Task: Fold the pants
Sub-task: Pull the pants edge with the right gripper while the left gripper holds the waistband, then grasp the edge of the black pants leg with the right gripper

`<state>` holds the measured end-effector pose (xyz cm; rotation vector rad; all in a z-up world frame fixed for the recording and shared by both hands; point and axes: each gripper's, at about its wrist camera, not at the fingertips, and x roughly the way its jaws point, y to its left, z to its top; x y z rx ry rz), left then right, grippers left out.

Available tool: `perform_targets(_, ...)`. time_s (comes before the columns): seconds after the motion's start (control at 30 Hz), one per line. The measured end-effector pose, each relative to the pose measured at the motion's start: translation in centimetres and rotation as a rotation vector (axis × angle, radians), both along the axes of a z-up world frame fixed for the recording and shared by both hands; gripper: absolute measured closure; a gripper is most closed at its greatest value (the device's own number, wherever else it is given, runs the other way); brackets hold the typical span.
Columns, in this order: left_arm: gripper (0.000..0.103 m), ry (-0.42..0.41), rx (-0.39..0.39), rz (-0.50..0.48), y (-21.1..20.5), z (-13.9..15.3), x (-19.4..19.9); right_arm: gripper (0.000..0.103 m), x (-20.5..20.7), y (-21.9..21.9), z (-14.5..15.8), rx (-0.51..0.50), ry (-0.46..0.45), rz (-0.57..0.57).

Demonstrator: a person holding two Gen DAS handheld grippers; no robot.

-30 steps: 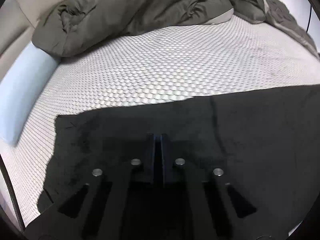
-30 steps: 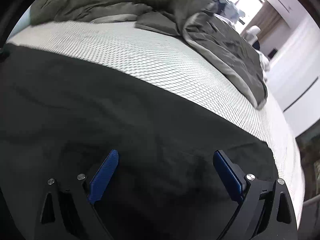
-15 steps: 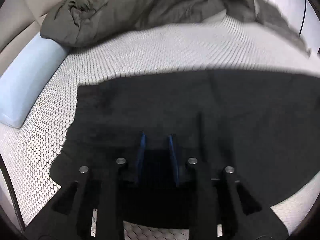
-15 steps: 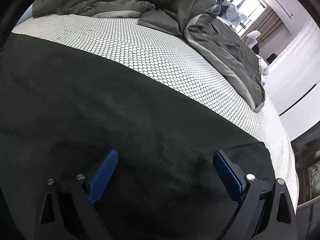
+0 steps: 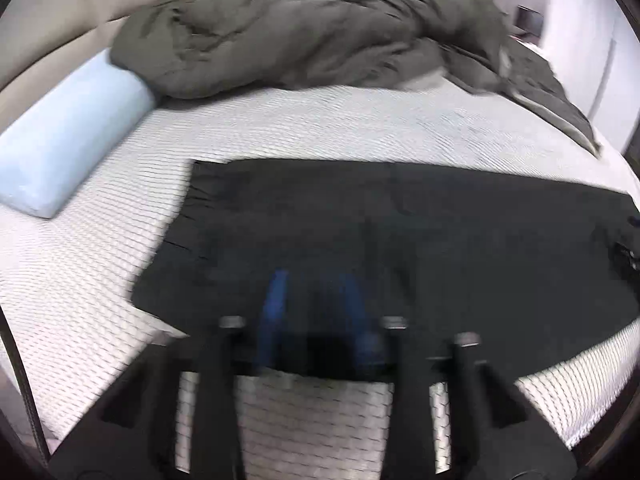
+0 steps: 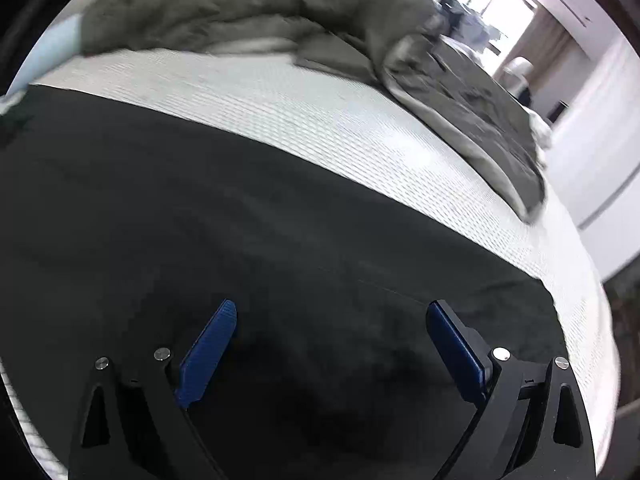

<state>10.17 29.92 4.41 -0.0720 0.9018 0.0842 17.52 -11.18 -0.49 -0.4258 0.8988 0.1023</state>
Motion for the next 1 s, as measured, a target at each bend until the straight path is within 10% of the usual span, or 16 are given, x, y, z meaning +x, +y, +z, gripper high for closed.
perform_targets(0.17,0.055,0.051,0.028,0.059,-0.1,-4.2,-0.1,0.006,-2.6,2.7,0.7,0.208,0.077,0.193)
perform_targets(0.33,0.055,0.04,0.052,0.106,-1.0,-4.3,-1.9,0.006,-4.1,1.0,-1.8,0.119,0.132,0.193)
perform_targets(0.67,0.056,0.03,0.044,0.221,0.3,-3.6,0.7,0.005,-7.4,-18.1,-0.2,-0.059,0.032,-0.342)
perform_targets(0.87,0.055,-0.132,-0.037,0.226,-3.8,1.9,-0.8,0.005,-9.0,-21.8,1.5,0.101,-0.001,-0.427)
perform_targets(1.0,0.023,-0.215,-0.046,0.085,-10.4,4.9,-1.3,0.005,-11.0,-24.6,3.4,0.345,-0.055,-0.495)
